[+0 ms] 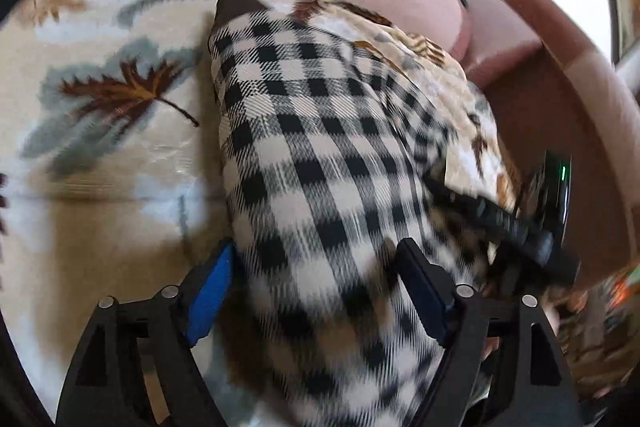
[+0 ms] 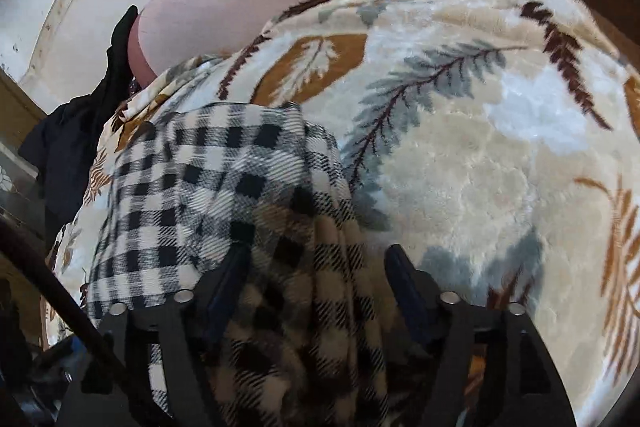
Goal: Fold large clothes
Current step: 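Lift the shirt end with both grippers and fold it over onto itself, then press the fold flat and open both grippers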
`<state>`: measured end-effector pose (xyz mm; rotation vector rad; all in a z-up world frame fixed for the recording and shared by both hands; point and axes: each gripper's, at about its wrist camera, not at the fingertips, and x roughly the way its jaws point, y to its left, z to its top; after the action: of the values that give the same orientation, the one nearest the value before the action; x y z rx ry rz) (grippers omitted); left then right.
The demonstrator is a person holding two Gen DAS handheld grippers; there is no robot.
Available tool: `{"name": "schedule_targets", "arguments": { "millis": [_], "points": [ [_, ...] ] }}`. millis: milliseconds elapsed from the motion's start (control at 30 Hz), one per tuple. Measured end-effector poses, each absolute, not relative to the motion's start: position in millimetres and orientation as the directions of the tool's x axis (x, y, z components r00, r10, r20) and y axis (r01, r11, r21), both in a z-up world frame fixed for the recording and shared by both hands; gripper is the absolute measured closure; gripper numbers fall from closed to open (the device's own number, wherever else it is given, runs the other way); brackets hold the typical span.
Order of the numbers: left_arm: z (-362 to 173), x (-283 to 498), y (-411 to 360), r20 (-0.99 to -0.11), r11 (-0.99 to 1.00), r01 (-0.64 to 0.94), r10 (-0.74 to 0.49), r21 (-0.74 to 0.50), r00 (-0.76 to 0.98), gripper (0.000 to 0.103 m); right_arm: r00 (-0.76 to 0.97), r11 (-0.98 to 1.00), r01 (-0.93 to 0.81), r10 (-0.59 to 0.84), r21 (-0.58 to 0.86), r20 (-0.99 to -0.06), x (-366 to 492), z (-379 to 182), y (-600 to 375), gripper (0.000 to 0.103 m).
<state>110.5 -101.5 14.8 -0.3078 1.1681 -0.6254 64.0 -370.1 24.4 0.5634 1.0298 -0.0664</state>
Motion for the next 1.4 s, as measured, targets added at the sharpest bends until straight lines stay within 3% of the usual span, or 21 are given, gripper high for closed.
{"name": "schedule_targets", "arguments": {
  "millis": [100, 167, 200, 233, 333, 467, 533, 667, 700, 767, 867, 1033, 1200, 1300, 1400],
  "points": [
    [-4, 126, -109, -0.753, 0.768, 0.217, -0.638, -0.603, 0.161, 0.022, 0.545, 0.817, 0.279, 0.299, 0.505, -0.783, 67, 18, -376, 0.024],
    [-4, 128, -113, -0.771, 0.781, 0.226, -0.619, -0.582, 0.153, 0.040, 0.538, 0.772, 0.259, 0.384, 0.580, -0.750, 70, 15, -375, 0.054],
    [2, 127, -114, -0.776, 0.784, 0.251, -0.612, -0.568, 0.153, 0.054, 0.541, 0.759, 0.260, 0.397, 0.596, -0.741, 71, 15, -373, 0.058],
    [9, 127, -115, -0.779, 0.783, 0.277, -0.608, -0.557, 0.154, 0.066, 0.543, 0.757, 0.256, 0.403, 0.602, -0.737, 72, 17, -371, 0.068],
    [45, 130, -118, -0.781, 0.780, 0.366, -0.596, -0.508, 0.188, 0.072, 0.577, 0.741, 0.232, 0.417, 0.630, -0.702, 72, 35, -363, 0.078],
    [88, 138, -125, -0.790, 0.793, 0.475, -0.546, -0.382, 0.277, 0.072, 0.659, 0.724, 0.168, 0.422, 0.669, -0.622, 71, 67, -353, 0.081],
    [89, 142, -125, -0.812, 0.804, 0.489, -0.512, -0.338, 0.279, 0.065, 0.668, 0.738, 0.167, 0.402, 0.653, -0.626, 70, 70, -350, 0.081],
    [54, 142, -124, -0.881, 0.869, 0.447, -0.367, -0.211, 0.299, 0.056, 0.583, 0.791, 0.279, 0.311, 0.545, -0.750, 75, 40, -350, 0.076],
    [43, 138, -119, -0.888, 0.885, 0.427, -0.337, -0.186, 0.312, 0.048, 0.556, 0.803, 0.314, 0.278, 0.507, -0.783, 76, 32, -351, 0.074],
    [32, 130, -102, -0.871, 0.884, 0.385, -0.392, -0.267, 0.297, 0.042, 0.550, 0.796, 0.346, 0.257, 0.497, -0.794, 70, 30, -359, 0.061],
    [24, 113, -79, -0.844, 0.858, 0.339, -0.476, -0.385, 0.246, 0.038, 0.592, 0.799, 0.347, 0.220, 0.491, -0.776, 61, 49, -365, 0.061],
    [14, 72, -61, -0.819, 0.849, 0.340, -0.502, -0.405, 0.277, 0.038, 0.656, 0.807, 0.221, 0.292, 0.548, -0.696, 39, 88, -345, 0.061],
    [0, 45, -49, -0.805, 0.841, 0.316, -0.525, -0.439, 0.277, 0.038, 0.595, 0.789, 0.097, 0.443, 0.607, -0.670, 26, 86, -306, 0.072],
    [0, 36, -51, -0.810, 0.852, 0.331, -0.503, -0.406, 0.302, 0.038, 0.541, 0.802, 0.145, 0.426, 0.580, -0.725, 19, 66, -299, 0.072],
    [2, 26, -44, -0.812, 0.855, 0.331, -0.498, -0.399, 0.306, 0.038, 0.481, 0.807, 0.228, 0.393, 0.545, -0.784, 10, 43, -305, 0.085]
  ]
}}
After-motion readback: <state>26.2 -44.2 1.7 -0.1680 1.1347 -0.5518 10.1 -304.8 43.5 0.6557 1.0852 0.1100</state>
